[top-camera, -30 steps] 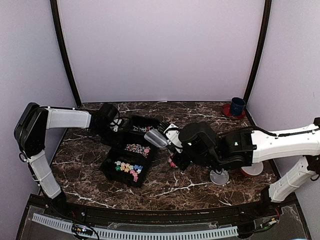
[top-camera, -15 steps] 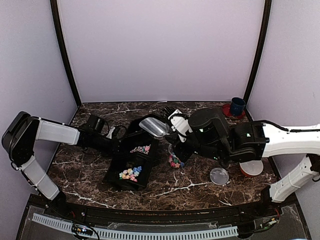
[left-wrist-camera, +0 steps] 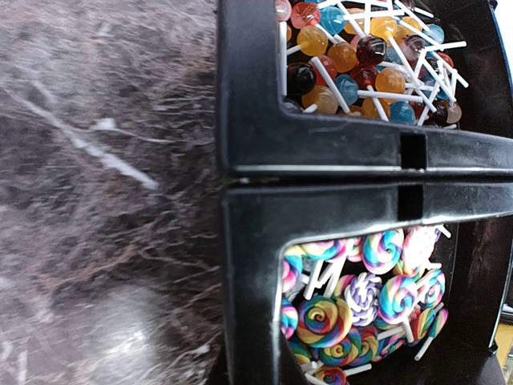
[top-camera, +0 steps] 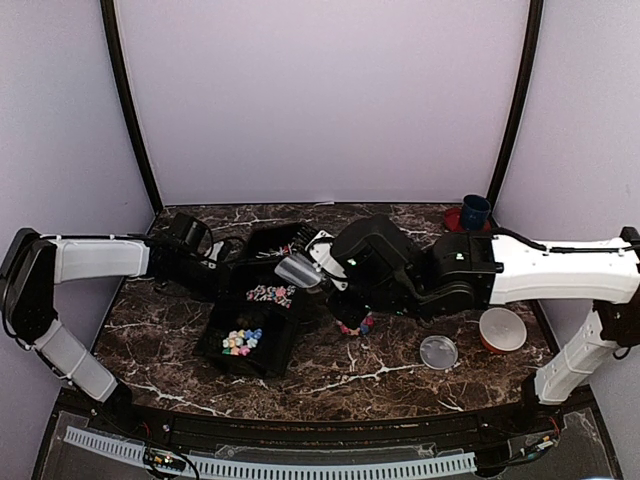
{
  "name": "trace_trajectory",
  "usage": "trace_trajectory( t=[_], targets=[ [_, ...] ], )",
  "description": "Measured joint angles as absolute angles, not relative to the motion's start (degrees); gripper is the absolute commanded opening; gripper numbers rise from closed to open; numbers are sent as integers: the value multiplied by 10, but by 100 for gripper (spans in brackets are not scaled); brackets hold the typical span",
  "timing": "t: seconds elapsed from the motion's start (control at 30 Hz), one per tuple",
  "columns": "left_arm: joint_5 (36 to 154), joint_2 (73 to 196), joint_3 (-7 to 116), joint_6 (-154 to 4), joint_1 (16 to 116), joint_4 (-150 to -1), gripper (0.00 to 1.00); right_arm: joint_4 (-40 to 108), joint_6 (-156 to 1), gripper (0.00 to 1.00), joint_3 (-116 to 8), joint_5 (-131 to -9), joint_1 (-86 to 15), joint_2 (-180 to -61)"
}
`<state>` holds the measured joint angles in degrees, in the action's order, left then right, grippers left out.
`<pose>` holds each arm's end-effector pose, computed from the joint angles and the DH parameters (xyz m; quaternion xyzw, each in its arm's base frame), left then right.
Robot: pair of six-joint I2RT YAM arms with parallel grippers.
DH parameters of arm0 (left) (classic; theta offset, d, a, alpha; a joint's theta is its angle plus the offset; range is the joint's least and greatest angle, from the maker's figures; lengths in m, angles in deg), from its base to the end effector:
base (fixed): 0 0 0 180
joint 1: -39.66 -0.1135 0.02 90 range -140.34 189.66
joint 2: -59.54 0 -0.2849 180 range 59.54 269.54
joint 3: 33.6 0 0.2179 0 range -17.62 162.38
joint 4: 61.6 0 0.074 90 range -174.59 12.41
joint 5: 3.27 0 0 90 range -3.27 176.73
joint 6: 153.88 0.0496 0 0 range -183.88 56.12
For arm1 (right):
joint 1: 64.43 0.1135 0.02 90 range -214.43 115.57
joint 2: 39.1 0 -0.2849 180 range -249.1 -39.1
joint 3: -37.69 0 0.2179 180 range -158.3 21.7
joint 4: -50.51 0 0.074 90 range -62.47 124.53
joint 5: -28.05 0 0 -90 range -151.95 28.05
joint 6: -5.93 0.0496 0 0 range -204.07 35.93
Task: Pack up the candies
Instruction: Adjust the fake candies in the storage box, then scoop the fake candies from the storage box.
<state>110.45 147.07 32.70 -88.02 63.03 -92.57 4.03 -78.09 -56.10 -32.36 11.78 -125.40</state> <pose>0.2528 -0.1310 0.2249 0.0603 0.9263 -0.3057 0.2118 0.0974 0.2940 0.3525 -0.4120 0.7771 0.1000 0.4652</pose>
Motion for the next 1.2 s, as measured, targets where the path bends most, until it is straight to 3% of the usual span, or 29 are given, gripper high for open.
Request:
trace_trajectory(
  t=[0.47, 1.2],
  targets=[
    [1008, 1458, 330, -810, 667, -1026, 0, -133, -789, 0, -704, -343, 110, -1433],
    [987, 1458, 327, -760, 680, -1030, 0, -287, -881, 0, -924, -432, 109, -1604]
  ],
)
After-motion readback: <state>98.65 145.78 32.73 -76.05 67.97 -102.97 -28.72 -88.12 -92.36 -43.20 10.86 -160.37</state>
